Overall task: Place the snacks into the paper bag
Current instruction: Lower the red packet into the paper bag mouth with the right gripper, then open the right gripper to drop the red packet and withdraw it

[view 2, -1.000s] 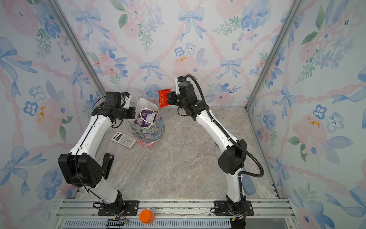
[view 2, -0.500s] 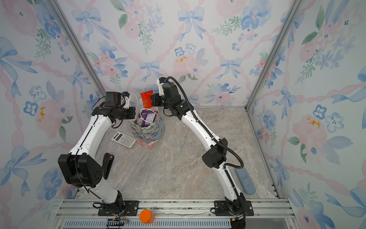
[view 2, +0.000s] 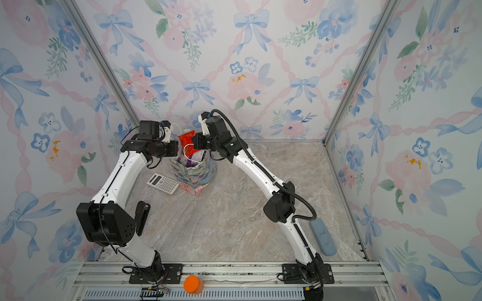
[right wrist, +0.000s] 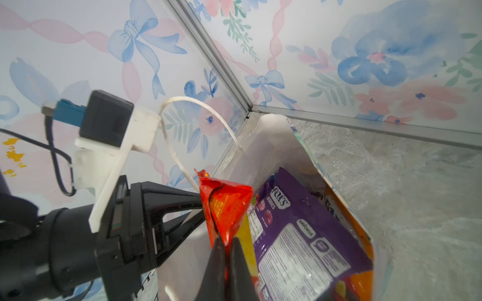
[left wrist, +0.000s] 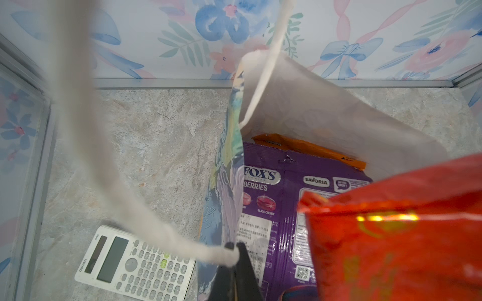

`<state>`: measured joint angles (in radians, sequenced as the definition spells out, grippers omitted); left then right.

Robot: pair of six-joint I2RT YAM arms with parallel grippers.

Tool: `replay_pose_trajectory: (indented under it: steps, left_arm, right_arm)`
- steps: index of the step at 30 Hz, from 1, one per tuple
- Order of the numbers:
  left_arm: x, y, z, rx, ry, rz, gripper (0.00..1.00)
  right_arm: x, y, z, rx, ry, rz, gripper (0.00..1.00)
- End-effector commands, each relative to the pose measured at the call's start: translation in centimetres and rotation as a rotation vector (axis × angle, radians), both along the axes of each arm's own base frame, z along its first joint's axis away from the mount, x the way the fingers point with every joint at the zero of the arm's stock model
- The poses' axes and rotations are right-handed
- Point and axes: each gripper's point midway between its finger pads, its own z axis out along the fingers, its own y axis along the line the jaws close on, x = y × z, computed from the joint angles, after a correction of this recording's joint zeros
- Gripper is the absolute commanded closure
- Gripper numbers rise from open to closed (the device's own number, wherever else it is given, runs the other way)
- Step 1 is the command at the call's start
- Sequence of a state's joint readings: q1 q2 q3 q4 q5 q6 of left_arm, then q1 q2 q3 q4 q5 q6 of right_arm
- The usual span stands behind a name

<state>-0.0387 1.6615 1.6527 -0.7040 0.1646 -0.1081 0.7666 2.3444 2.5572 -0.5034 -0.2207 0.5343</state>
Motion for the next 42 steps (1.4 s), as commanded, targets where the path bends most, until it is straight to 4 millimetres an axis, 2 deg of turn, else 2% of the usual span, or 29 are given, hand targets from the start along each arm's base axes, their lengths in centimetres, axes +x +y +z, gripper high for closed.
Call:
replay_pose_trajectory:
  steps: [1, 3, 5, 8, 11, 12, 19, 21, 23, 26, 28, 29, 30, 31, 32, 35, 39, 42]
  left_arm:
    - [-0.7, -0.3, -0.5, -0.002, 0.024, -0.011, 1.0]
    - [-0.7, -0.3, -0.5, -0.002, 0.024, -0.01, 1.0]
    - [-0.7, -0.2, -0.4, 0.0, 0.022, -0.008, 1.0]
    - [-0.7, -0.2, -0.4, 0.0, 0.021, -0.008, 1.0]
    - [-0.7, -0.2, -0.3, -0.001, 0.02, -0.007, 1.0]
    - [-0.7, -0.2, -0.3, -0.001, 0.021, -0.007, 1.0]
    - [-0.7, -0.1, -0.3, 0.0, 0.021, 0.002, 1.0]
    - [-0.7, 0.0, -0.3, 0.001, 0.019, 0.007, 0.96]
    - [-0.7, -0.1, -0.2, -0.003, 0.019, 0.005, 0.84]
    - [-0.7, 0.0, 0.0, 0.0, 0.015, 0.01, 0.61]
    - [-0.8, 0.1, 0.2, 0.004, 0.008, 0.011, 0.51]
    - [-0.8, 0.2, 0.4, 0.006, 0.005, 0.018, 0.41]
    - [-0.8, 0.2, 0.6, 0.008, 0.0, 0.021, 0.27]
    - [-0.9, 0.3, 0.9, 0.01, -0.008, 0.023, 0.09]
    - [-1.0, 0.5, 1.3, 0.013, -0.017, 0.029, 0.02]
    - [-1.3, 0.7, 2.8, 0.015, -0.061, 0.042, 0.02]
    - [-2.2, 0.8, 5.1, 0.002, -0.138, 0.059, 0.02]
    - [-4.0, 1.1, 7.1, -0.016, -0.222, 0.082, 0.02]
  right_arm:
    - [-1.3, 0.4, 2.3, 0.045, -0.02, 0.026, 0.93]
    - [-1.3, 0.2, 2.7, 0.044, -0.031, 0.022, 0.83]
    - [-1.0, -0.2, 3.2, 0.048, -0.043, 0.009, 0.63]
    - [-0.6, -1.3, 4.5, 0.056, -0.065, -0.016, 0.23]
    - [-0.1, -2.7, 6.1, 0.064, -0.097, -0.031, 0.01]
    - [0.1, -3.2, 6.6, 0.066, -0.108, -0.039, 0.04]
    - [1.0, -8.0, 10.1, 0.079, -0.158, -0.106, 0.03]
    - [0.9, -9.4, 10.6, 0.078, -0.168, -0.121, 0.04]
    - [0.6, -11.1, 11.0, 0.076, -0.182, -0.143, 0.04]
    - [-0.1, -13.8, 11.7, 0.088, -0.216, -0.182, 0.03]
    - [-0.7, -15.5, 11.8, 0.087, -0.239, -0.212, 0.04]
    - [-0.7, -16.5, 11.5, 0.077, -0.246, -0.23, 0.04]
    - [-0.9, -17.2, 11.6, 0.072, -0.257, -0.244, 0.04]
    - [-1.2, -18.2, 11.3, 0.062, -0.26, -0.258, 0.03]
    - [-1.4, -19.1, 11.1, 0.049, -0.265, -0.273, 0.03]
    - [-2.3, -22.2, 10.7, 0.024, -0.282, -0.329, 0.03]
    - [-3.3, -26.1, 8.4, -0.026, -0.275, -0.402, 0.03]
    - [-4.2, -29.0, 6.0, -0.077, -0.27, -0.445, 0.03]
